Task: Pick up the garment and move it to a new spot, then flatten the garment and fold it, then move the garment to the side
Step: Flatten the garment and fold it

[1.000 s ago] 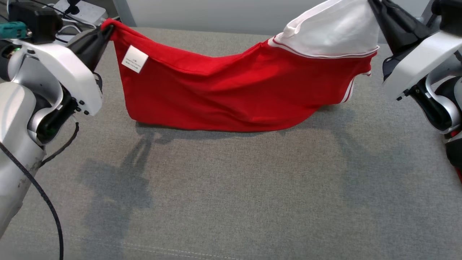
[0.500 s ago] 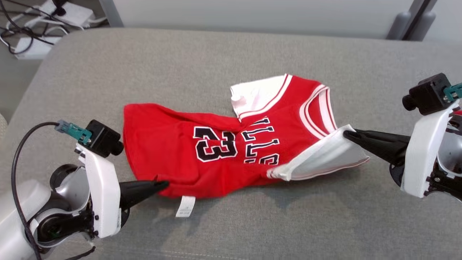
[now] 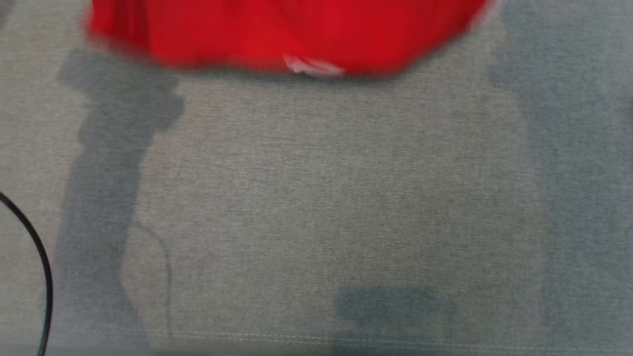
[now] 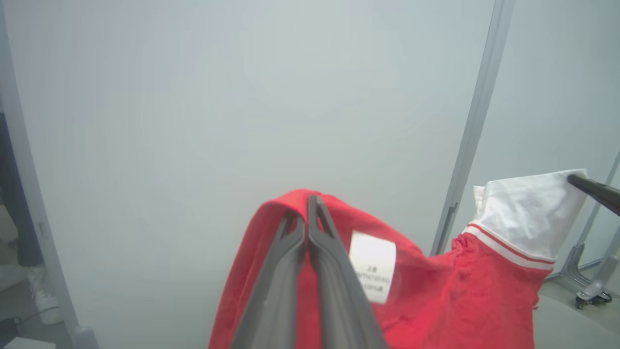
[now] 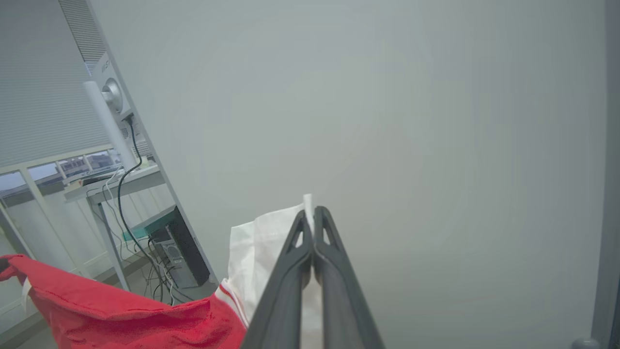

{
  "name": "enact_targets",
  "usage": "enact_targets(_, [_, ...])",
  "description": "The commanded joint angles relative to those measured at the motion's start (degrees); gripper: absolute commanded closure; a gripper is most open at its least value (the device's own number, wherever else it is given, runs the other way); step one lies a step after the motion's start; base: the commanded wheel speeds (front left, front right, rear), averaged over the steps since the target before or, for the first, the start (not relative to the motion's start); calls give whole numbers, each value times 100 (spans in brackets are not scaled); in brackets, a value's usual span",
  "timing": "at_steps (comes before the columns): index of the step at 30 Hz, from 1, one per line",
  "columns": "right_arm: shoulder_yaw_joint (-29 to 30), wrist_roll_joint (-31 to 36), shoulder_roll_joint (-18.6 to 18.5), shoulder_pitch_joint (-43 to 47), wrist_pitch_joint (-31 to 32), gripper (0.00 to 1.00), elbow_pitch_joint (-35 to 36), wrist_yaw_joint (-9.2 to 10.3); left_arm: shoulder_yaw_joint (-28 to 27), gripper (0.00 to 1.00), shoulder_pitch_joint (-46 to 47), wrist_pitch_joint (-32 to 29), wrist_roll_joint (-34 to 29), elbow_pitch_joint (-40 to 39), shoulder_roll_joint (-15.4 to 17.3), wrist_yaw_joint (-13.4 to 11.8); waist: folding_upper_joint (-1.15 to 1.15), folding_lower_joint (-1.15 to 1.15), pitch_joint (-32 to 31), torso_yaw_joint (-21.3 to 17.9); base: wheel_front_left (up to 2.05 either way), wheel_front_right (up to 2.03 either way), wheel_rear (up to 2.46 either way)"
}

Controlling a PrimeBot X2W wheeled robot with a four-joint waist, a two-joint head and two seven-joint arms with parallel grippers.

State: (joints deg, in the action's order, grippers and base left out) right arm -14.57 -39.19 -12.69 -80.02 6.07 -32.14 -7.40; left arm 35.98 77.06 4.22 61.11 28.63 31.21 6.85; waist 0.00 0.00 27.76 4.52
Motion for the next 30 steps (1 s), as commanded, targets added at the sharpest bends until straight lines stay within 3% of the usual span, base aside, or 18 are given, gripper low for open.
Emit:
enact_targets(1, [120, 64, 136, -209, -225, 100, -32, -9, -153, 100, 269, 209, -185, 84, 245, 39, 0, 0, 34, -160, 0, 0, 0])
enact_targets(4, [77, -100, 190, -470, -279, 100, -164, -9, 161, 100, 551, 392, -184, 155, 220, 59, 0, 0, -35, -264, 0, 0, 0])
enact_targets(9, [-243, -723, -246, -45, 43, 100, 394, -9, 565, 100, 249, 677, 350, -115, 564, 62, 0, 0, 188, -345, 0, 0, 0])
enact_targets(15, [-964, -1927, -946, 1590, 938, 100, 1626, -9, 1438, 100, -1037, 842, 864, -443, 1018, 63, 0, 0, 189, -346, 0, 0, 0])
enact_targets(20, [-1494, -2690, -1780, 3098, 1650, 100, 2371, -9, 2000, 100, -2100, 981, 1188, -700, 1305, 63, 0, 0, -111, -259, 0, 0, 0])
enact_targets(23, [-1589, -2961, -2042, 3717, 1700, 100, 2652, -9, 2172, 100, -2531, 1036, 1272, -689, 1356, 63, 0, 0, -349, -198, 0, 0, 0])
enact_targets(30, [-1798, -3426, -2186, 4589, 1755, 100, 3000, -9, 2361, 100, -3242, 1069, 1436, -711, 1329, 63, 0, 0, -974, -80, 0, 0, 0])
